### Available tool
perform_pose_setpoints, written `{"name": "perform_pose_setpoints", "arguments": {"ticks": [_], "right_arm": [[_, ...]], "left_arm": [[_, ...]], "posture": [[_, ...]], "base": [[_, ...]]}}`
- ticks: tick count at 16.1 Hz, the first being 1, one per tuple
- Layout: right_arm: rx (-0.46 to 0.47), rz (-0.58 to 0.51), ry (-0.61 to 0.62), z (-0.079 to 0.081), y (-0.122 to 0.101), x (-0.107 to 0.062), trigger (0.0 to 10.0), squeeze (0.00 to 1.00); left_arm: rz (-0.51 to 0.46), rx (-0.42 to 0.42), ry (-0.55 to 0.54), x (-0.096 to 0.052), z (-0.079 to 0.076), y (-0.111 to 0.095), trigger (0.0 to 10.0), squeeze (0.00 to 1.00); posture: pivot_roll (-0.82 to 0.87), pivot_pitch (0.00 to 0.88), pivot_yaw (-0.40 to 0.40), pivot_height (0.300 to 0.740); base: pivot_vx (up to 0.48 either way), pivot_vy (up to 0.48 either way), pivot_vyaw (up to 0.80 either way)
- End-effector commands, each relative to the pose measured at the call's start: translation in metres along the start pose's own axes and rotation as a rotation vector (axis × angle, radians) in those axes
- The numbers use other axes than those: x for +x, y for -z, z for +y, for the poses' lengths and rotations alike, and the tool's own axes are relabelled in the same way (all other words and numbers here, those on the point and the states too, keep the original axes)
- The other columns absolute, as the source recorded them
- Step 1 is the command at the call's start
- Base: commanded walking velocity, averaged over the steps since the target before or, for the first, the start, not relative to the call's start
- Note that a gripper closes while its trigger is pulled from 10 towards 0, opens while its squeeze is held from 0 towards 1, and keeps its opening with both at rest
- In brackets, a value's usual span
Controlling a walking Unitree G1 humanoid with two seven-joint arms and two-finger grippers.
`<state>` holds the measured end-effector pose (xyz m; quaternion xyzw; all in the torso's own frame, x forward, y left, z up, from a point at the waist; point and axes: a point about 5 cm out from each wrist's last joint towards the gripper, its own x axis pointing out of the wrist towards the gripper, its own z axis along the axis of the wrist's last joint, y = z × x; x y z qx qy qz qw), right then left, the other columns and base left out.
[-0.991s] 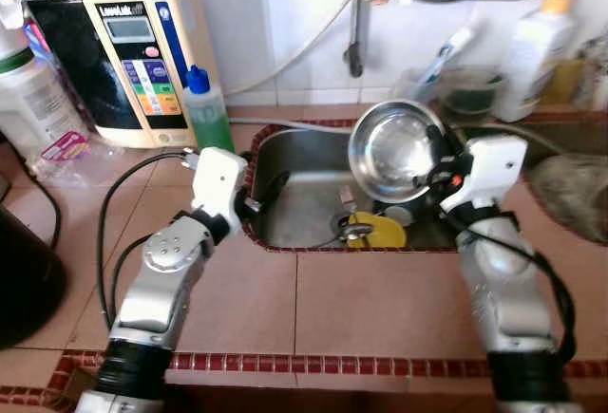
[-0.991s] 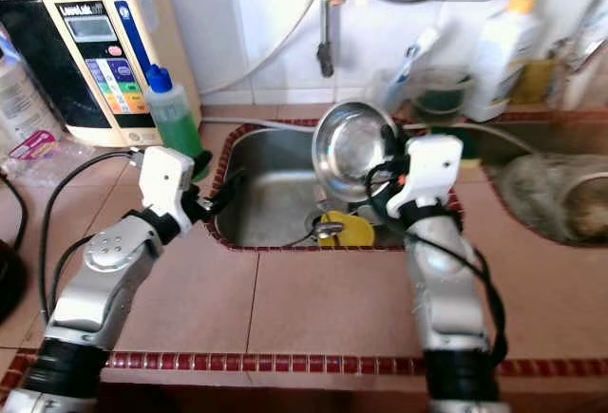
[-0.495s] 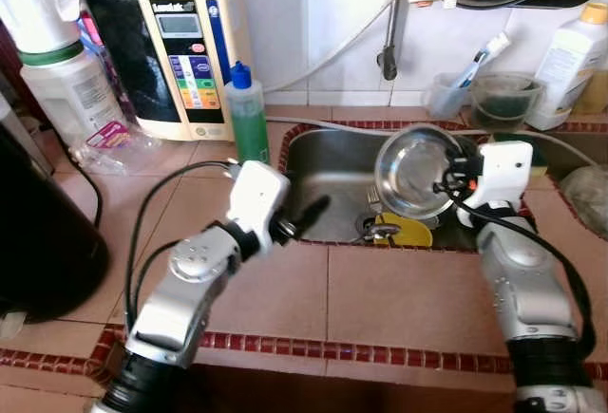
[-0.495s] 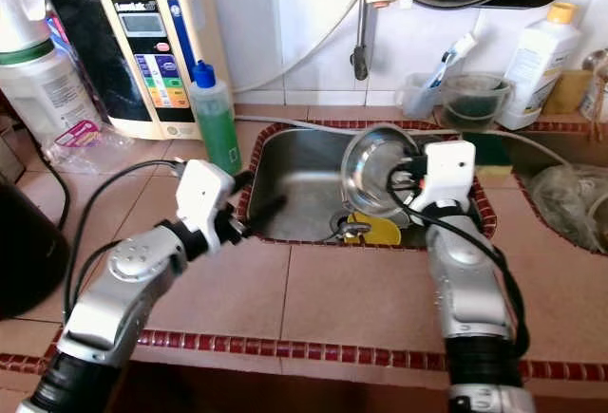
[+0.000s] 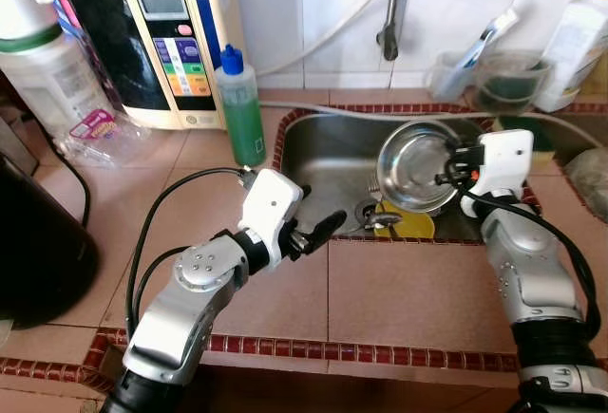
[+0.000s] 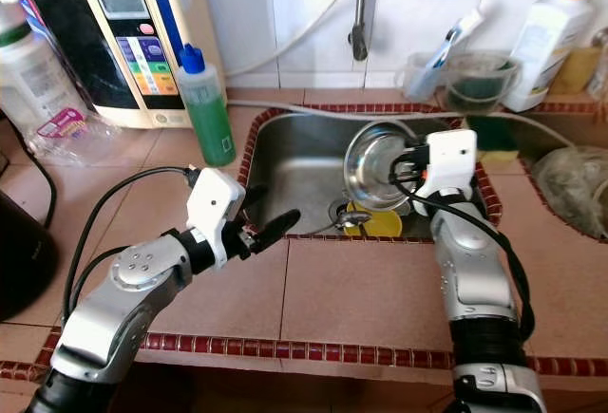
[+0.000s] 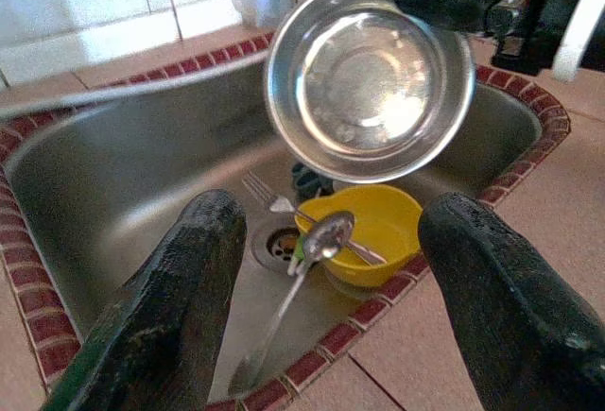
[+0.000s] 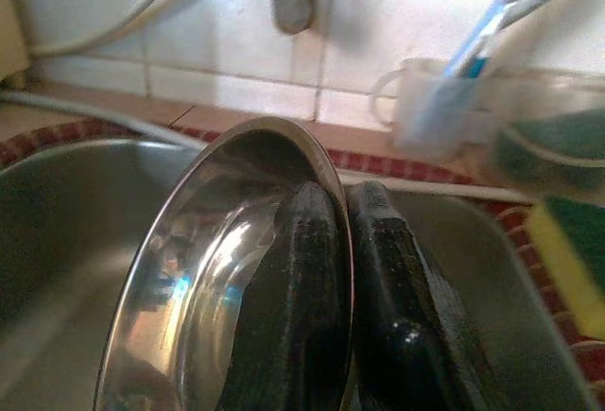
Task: Kitchen organization
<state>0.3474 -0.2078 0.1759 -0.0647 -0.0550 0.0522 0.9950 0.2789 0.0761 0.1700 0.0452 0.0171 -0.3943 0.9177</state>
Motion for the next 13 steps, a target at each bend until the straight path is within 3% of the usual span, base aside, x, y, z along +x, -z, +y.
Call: {"name": "perform_pose_setpoints", "arguments": {"ticks": [1,7,13], "right_arm": [[-0.004,-0.019,-0.050,0.009,-0.007,0.006,10.0,0.00],[0.000,-0.015,-0.101,0.019,-0.009,0.014,10.0,0.00],[0.033,0.019,-0.107,0.026,0.005,0.009,10.0,0.00]], "left_arm": [[0.005,-0.001,0.006,-0.002,-0.002,-0.004,10.0,0.00],[0.035,-0.017,0.003,-0.010,-0.003,-0.010,10.0,0.00],[0.047,-0.024,-0.033,-0.017,0.006,-0.019,10.0,0.00]], "posture": [[-0.18,0.170,0.085,0.740],[-0.15,0.232,0.098,0.740],[-0.12,0.250,0.115,0.740]], "base": [[0.000,0.000,0.00],[0.000,0.000,0.00],[0.000,0.000,0.00]]}}
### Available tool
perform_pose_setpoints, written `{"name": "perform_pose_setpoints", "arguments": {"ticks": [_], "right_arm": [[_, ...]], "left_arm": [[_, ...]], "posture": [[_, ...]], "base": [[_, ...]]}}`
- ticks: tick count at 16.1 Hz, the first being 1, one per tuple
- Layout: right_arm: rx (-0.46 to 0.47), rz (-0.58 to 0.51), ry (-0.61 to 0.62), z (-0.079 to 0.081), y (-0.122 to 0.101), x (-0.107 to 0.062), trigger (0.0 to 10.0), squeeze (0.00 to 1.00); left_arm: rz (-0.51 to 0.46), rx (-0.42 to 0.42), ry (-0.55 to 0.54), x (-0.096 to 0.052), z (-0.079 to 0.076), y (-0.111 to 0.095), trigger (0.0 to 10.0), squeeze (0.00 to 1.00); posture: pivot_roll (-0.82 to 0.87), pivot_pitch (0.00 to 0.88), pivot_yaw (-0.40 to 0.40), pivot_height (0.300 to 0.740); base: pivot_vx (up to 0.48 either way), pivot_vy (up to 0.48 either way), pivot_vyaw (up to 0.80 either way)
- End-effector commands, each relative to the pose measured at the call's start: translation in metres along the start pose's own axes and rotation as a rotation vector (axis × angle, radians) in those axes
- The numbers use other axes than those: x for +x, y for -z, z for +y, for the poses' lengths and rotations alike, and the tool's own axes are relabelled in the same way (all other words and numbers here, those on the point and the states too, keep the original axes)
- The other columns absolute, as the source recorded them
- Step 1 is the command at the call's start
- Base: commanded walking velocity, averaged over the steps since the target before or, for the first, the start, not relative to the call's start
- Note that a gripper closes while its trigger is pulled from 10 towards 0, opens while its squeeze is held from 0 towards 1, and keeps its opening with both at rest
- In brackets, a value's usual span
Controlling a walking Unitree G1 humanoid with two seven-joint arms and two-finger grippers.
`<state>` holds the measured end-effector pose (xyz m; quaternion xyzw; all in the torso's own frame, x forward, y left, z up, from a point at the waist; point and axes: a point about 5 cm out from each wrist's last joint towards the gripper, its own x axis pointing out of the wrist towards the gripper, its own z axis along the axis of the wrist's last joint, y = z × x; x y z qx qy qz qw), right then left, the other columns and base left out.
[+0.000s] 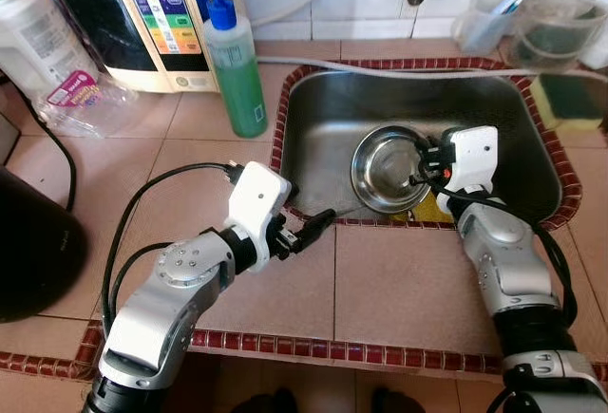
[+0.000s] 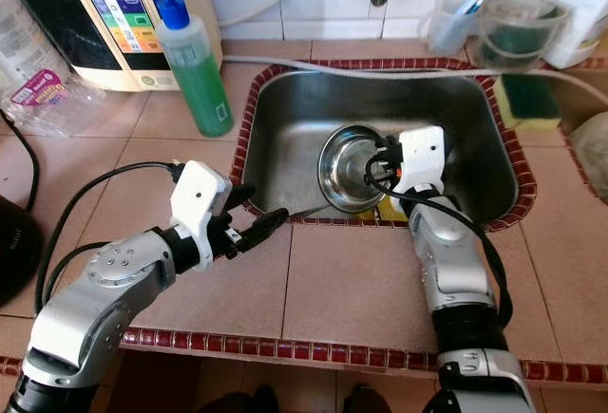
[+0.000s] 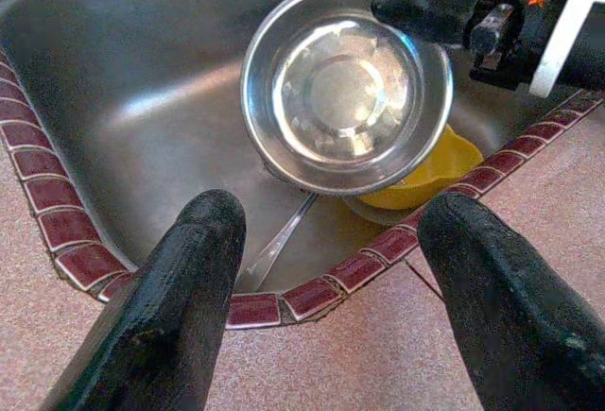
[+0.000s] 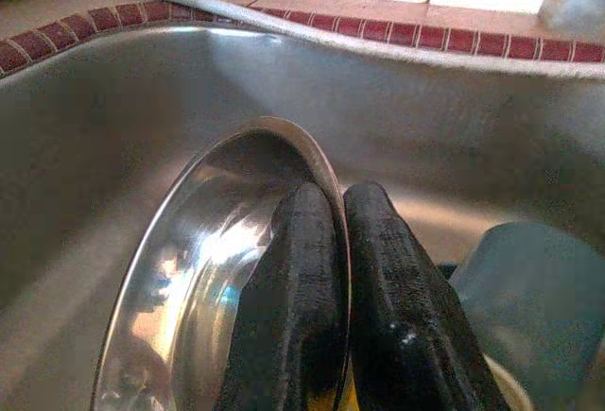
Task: Kitchen organization
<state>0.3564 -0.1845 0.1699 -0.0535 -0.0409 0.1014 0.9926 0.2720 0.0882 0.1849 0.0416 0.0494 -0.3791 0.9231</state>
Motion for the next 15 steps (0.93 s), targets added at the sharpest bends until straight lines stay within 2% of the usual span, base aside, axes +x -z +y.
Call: {"name": "perform_pose_setpoints", "arguments": {"ticks": [1,4,13,15], "right_arm": [[0.037,0.003,-0.014,0.006,0.004,-0.003,10.0,1.00],[0.098,-0.006,-0.016,0.009,0.006,-0.005,10.0,1.00],[0.100,-0.057,-0.039,0.015,-0.006,0.000,10.0,1.00],[0.092,-0.097,-0.052,0.019,-0.014,0.001,10.0,1.00]], "left_arm": [[-0.010,0.009,-0.004,-0.004,0.001,-0.006,10.0,0.00],[-0.006,0.008,-0.007,-0.005,0.003,-0.007,10.0,0.00],[-0.041,0.024,-0.083,-0.004,0.017,-0.012,10.0,0.00],[-0.049,-0.028,-0.131,-0.003,0.025,-0.012,10.0,0.00]], "posture": [[-0.12,0.250,0.122,0.740],[-0.11,0.251,0.129,0.740],[-0.11,0.228,0.120,0.740],[-0.11,0.209,0.110,0.740]], "base": [[0.000,0.000,0.00],[0.000,0.000,0.00],[0.000,0.000,0.00],[0.000,0.000,0.00]]}}
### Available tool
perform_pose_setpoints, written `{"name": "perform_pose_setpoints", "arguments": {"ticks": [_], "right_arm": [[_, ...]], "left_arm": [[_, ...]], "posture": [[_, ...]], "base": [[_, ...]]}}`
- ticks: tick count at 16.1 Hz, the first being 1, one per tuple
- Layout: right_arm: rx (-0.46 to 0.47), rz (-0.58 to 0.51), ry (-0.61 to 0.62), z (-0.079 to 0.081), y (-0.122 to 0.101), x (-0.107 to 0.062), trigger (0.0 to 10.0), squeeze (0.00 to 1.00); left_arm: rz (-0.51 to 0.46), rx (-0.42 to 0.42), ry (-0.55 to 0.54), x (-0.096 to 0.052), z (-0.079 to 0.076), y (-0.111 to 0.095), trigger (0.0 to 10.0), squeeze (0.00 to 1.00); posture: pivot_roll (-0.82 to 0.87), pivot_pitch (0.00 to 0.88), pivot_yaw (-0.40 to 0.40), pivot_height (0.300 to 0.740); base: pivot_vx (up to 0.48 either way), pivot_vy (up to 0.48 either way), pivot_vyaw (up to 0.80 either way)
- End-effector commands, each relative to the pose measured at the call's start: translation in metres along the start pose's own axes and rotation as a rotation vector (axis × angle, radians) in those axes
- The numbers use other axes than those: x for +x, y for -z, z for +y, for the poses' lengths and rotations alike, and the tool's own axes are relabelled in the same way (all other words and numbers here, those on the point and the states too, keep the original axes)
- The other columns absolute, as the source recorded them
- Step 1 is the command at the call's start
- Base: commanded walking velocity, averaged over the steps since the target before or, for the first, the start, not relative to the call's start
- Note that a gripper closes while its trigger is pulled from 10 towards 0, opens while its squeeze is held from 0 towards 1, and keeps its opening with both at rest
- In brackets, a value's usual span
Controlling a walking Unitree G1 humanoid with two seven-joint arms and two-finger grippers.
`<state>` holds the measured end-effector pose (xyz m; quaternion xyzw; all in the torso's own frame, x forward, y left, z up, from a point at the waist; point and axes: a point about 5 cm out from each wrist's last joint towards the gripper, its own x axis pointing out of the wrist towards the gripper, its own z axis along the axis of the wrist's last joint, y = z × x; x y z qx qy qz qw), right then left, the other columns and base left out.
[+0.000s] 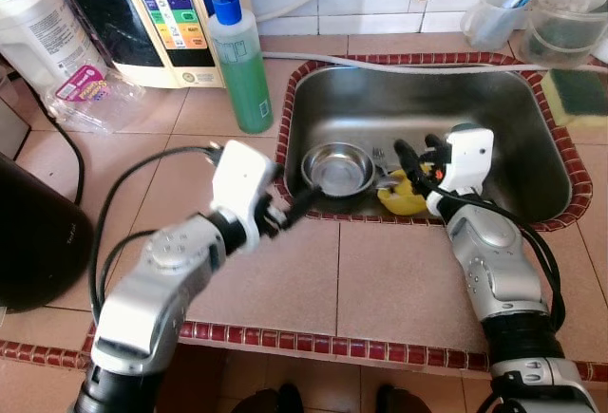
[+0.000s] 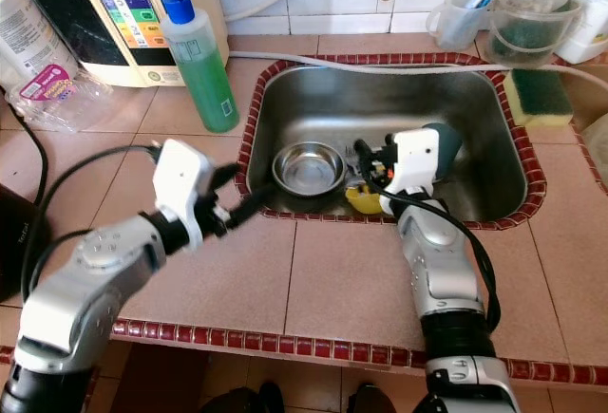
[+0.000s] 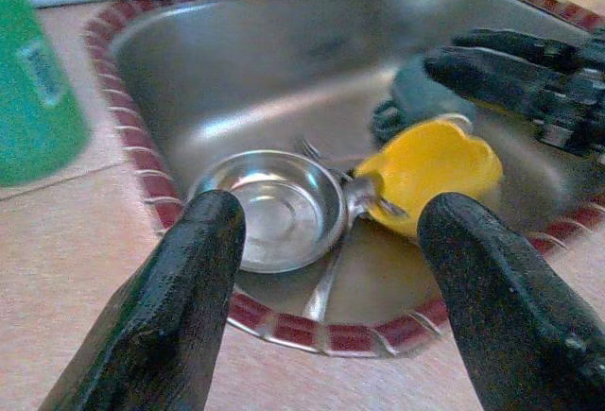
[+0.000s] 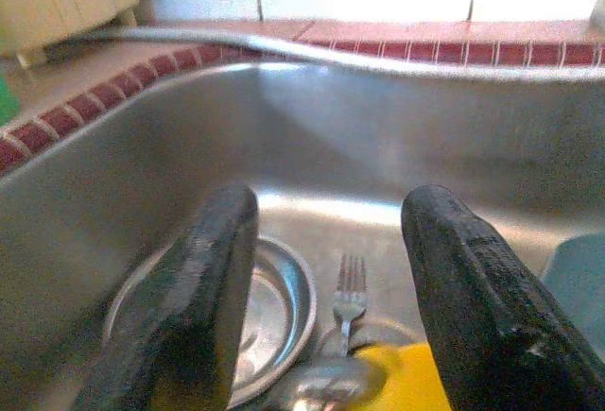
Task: Kitchen organization
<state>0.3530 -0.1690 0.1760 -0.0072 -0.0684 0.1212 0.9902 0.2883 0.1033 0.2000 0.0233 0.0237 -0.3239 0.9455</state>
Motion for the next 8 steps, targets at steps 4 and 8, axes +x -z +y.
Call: {"name": "perform_pose_setpoints", "arguments": {"ticks": [4,8], "right_arm": [[0.020,-0.062,-0.028,0.011,-0.012,0.001,10.0,1.00],[0.031,-0.155,-0.016,0.025,-0.022,0.001,10.0,1.00]], "left_arm": [[-0.032,0.020,-0.160,-0.003,0.023,0.005,10.0,0.00],[-0.029,-0.014,-0.224,-0.007,0.035,0.020,10.0,0.00]], "posture": [[-0.11,0.174,0.092,0.740],[-0.10,0.146,0.070,0.740]], "base": [[0.000,0.000,0.00],[0.000,0.000,0.00]]}}
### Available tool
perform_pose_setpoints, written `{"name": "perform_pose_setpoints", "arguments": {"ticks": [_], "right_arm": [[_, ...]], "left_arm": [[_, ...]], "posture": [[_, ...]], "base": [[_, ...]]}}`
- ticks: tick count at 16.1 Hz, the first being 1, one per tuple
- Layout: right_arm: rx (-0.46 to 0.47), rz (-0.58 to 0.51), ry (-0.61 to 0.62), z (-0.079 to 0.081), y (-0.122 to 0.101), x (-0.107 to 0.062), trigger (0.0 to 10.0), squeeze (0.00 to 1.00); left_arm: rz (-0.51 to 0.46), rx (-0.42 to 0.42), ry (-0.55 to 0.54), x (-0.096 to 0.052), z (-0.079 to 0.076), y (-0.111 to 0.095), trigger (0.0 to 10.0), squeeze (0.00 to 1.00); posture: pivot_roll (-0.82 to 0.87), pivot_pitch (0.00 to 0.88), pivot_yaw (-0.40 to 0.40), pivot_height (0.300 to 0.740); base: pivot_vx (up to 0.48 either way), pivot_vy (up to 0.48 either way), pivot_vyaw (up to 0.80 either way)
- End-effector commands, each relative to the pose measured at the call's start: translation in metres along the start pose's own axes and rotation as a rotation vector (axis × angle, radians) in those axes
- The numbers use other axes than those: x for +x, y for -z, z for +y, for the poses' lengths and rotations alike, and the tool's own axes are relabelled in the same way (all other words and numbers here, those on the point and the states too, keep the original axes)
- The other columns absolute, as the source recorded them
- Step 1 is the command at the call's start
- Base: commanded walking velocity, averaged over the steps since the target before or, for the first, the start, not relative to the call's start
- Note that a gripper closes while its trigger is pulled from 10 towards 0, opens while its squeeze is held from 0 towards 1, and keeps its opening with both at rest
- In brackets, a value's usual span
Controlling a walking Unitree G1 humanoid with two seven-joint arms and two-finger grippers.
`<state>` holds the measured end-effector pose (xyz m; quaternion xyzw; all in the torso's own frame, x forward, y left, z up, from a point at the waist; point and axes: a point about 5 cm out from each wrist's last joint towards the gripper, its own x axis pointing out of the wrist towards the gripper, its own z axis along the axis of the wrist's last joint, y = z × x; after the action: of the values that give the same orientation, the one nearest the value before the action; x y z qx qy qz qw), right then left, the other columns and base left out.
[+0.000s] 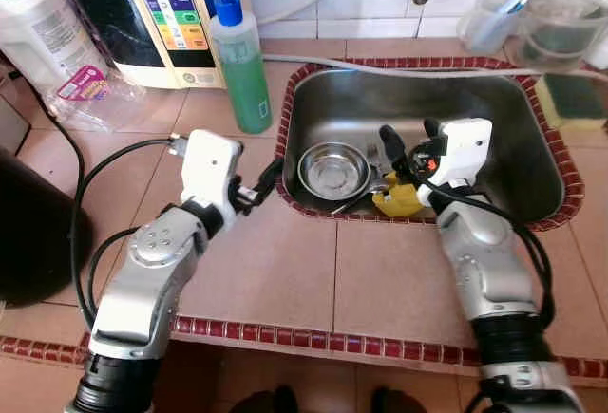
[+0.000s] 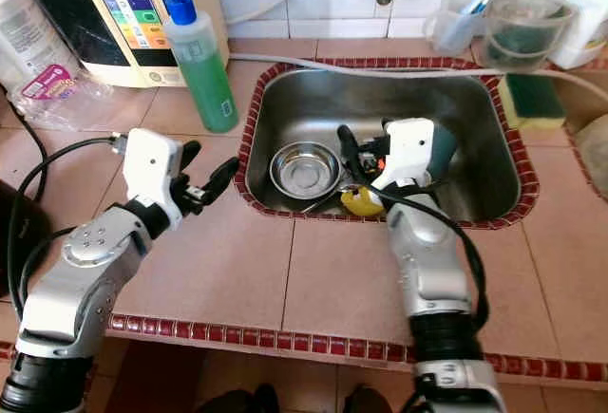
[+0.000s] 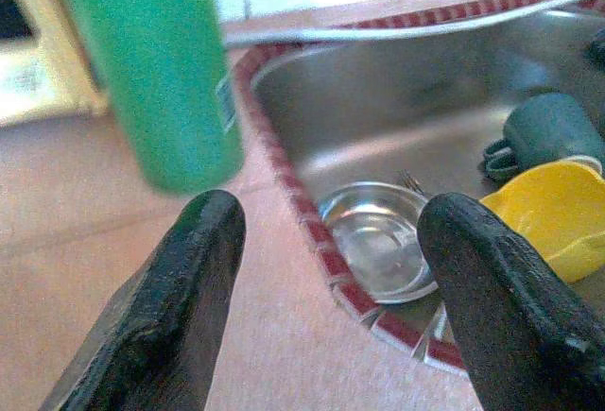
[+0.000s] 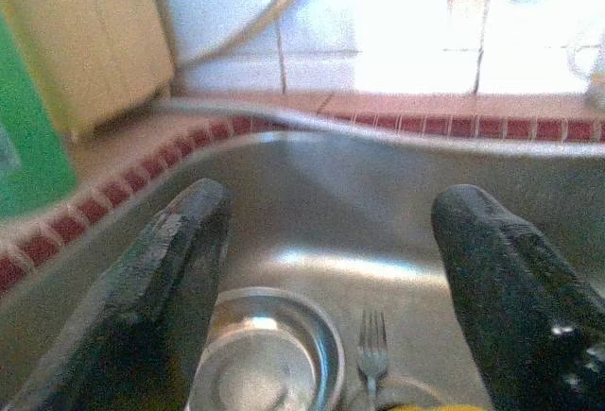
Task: Kitchen organization
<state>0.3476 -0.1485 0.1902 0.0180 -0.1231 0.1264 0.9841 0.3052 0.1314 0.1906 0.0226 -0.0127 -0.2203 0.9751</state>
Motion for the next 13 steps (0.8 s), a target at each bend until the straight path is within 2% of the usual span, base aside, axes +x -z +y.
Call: {"name": "perform_pose_setpoints", "arguments": {"ticks": [1,2,3,5,8,10,12,13], "right_arm": [[-0.009,-0.084,-0.004,0.010,-0.012,0.000,10.0,1.00],[-0.006,-0.100,-0.003,0.014,-0.013,0.000,10.0,0.72],[0.043,-0.101,-0.015,0.020,-0.012,-0.002,10.0,0.00],[0.044,-0.095,-0.019,0.024,-0.008,-0.006,10.0,0.00],[0.038,-0.085,0.018,0.023,0.001,-0.017,10.0,0.00],[0.036,-0.069,0.033,0.031,0.007,-0.026,10.0,0.00],[0.014,-0.056,0.031,0.036,0.016,-0.032,10.0,0.00],[0.024,-0.050,0.039,0.037,0.019,-0.036,10.0,0.00]], "left_arm": [[0.020,-0.074,-0.058,-0.004,0.009,0.012,10.0,0.00],[0.002,-0.076,-0.086,-0.005,0.014,0.013,10.0,0.00],[-0.014,-0.055,-0.130,-0.007,0.019,0.018,10.0,0.00],[-0.046,-0.021,-0.138,-0.010,0.018,0.024,10.0,0.00],[-0.045,-0.072,-0.140,-0.010,0.016,0.037,10.0,0.00],[-0.089,0.023,-0.139,-0.008,0.017,0.036,10.0,0.00],[-0.134,-0.059,-0.172,-0.014,0.022,0.040,10.0,0.00],[-0.145,-0.037,-0.174,-0.021,0.021,0.042,10.0,0.00]], "posture": [[-0.10,0.141,0.068,0.740],[-0.09,0.129,0.065,0.740],[-0.09,0.117,0.060,0.740],[-0.09,0.093,0.069,0.740],[-0.12,0.057,0.079,0.740],[-0.13,0.040,0.079,0.740],[-0.14,0.026,0.088,0.740],[-0.14,0.017,0.091,0.740]], "base": [[0.000,0.000,0.00],[0.000,0.000,0.00],[0.000,0.000,0.00],[0.000,0.000,0.00],[0.000,0.000,0.00],[0.000,0.000,0.00],[0.000,0.000,0.00],[0.000,0.000,0.00]]}}
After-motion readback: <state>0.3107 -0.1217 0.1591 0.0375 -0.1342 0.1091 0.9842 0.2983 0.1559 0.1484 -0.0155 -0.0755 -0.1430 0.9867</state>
